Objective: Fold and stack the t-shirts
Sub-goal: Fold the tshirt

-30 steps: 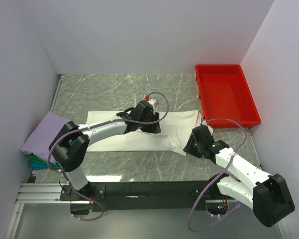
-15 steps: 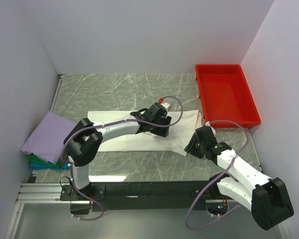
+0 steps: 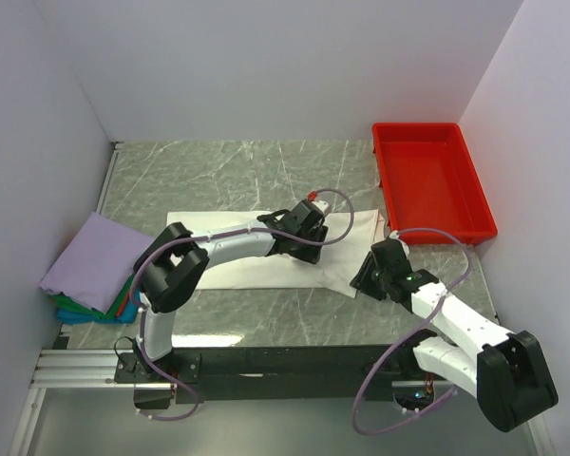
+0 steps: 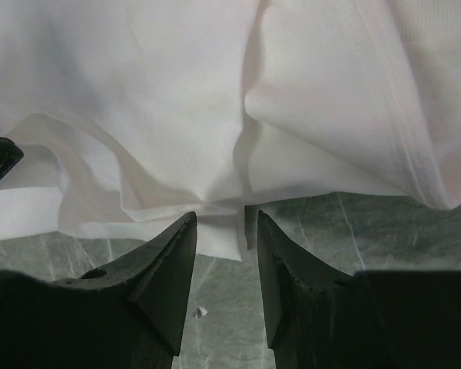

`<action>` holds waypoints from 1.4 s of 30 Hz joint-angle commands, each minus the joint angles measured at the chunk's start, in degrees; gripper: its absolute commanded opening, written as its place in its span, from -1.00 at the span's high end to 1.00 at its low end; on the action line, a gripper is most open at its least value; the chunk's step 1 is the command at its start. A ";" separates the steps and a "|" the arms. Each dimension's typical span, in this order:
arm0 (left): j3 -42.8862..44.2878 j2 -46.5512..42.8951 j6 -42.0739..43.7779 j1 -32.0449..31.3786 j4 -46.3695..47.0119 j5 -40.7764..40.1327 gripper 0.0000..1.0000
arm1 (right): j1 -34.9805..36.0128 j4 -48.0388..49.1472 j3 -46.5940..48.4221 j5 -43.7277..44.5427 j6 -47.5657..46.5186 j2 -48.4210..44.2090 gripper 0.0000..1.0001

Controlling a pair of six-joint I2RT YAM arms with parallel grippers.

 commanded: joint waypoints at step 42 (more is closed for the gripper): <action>-12.91 -9.04 -7.90 3.86 12.79 -2.39 0.91 | -0.75 -4.76 21.68 9.15 -10.11 12.01 1.00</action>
